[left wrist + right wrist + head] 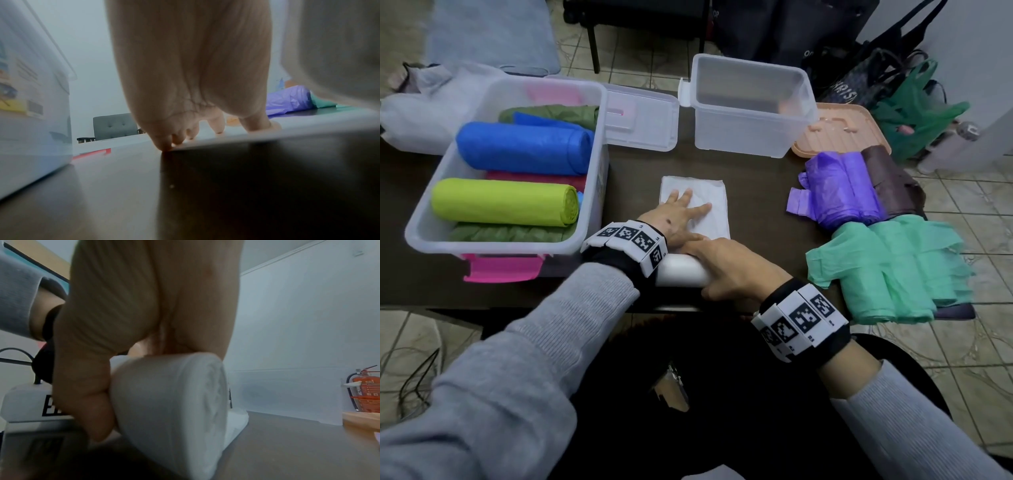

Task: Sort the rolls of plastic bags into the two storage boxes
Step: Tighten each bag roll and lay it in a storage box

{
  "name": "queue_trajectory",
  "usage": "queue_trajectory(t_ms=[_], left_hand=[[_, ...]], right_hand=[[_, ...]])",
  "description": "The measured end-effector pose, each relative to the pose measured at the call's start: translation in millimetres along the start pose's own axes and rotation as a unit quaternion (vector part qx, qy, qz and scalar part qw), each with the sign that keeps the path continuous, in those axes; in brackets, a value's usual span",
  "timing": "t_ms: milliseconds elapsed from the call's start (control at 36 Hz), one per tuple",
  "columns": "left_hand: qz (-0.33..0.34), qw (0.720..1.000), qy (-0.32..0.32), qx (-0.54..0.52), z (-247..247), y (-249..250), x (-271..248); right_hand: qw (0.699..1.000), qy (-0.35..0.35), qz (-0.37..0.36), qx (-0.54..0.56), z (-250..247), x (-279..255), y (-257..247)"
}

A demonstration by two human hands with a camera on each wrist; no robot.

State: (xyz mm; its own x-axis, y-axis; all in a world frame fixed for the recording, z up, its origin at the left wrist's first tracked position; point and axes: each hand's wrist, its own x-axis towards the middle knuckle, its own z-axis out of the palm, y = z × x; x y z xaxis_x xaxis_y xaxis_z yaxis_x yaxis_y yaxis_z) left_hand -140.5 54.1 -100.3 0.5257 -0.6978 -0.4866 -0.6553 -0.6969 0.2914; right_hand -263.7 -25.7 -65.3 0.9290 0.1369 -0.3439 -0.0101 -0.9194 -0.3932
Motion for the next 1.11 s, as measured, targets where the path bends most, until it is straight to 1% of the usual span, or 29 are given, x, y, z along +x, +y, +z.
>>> queue_trajectory(t_ms=[194,278,333,444,556,750,806,861,917,944,972,1028,1111], left_hand=[[0.006,1.0,0.002,-0.007,1,-1,-1],[0.008,1.0,-0.001,-0.009,0,0,-2],[0.009,1.0,-0.009,-0.016,0,0,-1],[0.006,0.999,-0.011,-0.038,0,0,-3],[-0.001,0.999,-0.004,-0.037,1,0,-2],[-0.008,0.998,0.007,-0.064,0,2,-4],[-0.016,0.998,0.039,-0.055,0,3,-7],[-0.028,0.993,0.107,-0.046,-1,5,-15],[-0.042,0.981,0.179,-0.057,-2,9,-29],[-0.046,0.977,0.198,-0.07,-3,10,-35],[-0.052,0.974,0.197,-0.097,-2,11,-42],[-0.07,0.971,0.162,-0.16,0,11,-55],[-0.085,0.973,0.115,-0.18,7,9,-68]], right_hand=[[0.999,-0.02,0.011,0.029,8,1,-1],[0.999,-0.005,0.006,0.039,8,2,0],[0.998,0.008,0.008,0.066,9,1,2],[0.996,0.02,0.021,0.085,14,1,4],[0.993,0.035,0.037,0.105,16,-2,7],[0.99,0.019,0.048,0.135,8,0,10],[0.991,0.009,0.048,0.126,7,1,11],[0.992,-0.001,0.048,0.119,8,5,12],[0.993,-0.012,0.048,0.111,8,9,13],[0.993,-0.017,0.05,0.11,7,11,14],[0.992,-0.023,0.055,0.113,6,13,15],[0.991,-0.032,0.062,0.116,5,15,17],[0.991,-0.049,0.072,0.104,3,18,19]])
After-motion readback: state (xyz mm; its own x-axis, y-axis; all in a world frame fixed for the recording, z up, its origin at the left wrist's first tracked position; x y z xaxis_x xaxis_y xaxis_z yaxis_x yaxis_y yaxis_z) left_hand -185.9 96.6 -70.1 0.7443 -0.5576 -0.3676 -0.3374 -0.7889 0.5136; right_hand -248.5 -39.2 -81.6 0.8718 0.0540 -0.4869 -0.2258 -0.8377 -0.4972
